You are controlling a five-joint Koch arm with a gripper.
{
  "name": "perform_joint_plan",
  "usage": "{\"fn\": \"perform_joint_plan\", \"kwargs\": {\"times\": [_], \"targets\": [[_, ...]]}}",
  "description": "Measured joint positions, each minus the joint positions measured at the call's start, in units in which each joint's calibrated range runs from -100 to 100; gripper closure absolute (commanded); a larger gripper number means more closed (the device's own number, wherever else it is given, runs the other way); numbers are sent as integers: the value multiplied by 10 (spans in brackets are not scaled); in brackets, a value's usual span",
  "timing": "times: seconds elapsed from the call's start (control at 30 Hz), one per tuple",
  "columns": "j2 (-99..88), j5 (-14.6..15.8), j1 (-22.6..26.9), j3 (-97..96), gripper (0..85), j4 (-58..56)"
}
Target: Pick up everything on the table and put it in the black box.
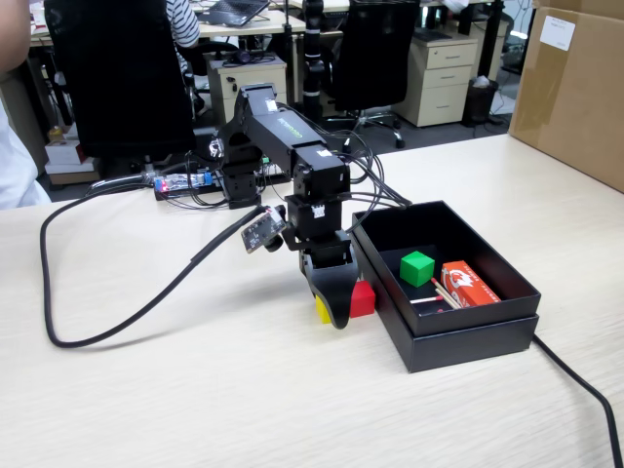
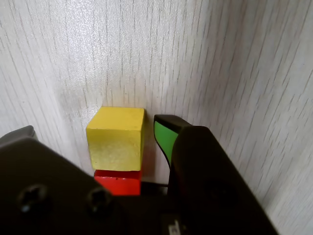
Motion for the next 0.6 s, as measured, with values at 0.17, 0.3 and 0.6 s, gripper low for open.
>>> {"fn": "perform_joint_plan", "kwargs": {"times": [0.17, 0.3, 0.6], "targets": [[16, -1, 0, 3, 597, 0], [17, -1, 0, 8, 801, 0], [-13, -2, -3, -4, 846, 0]]}}
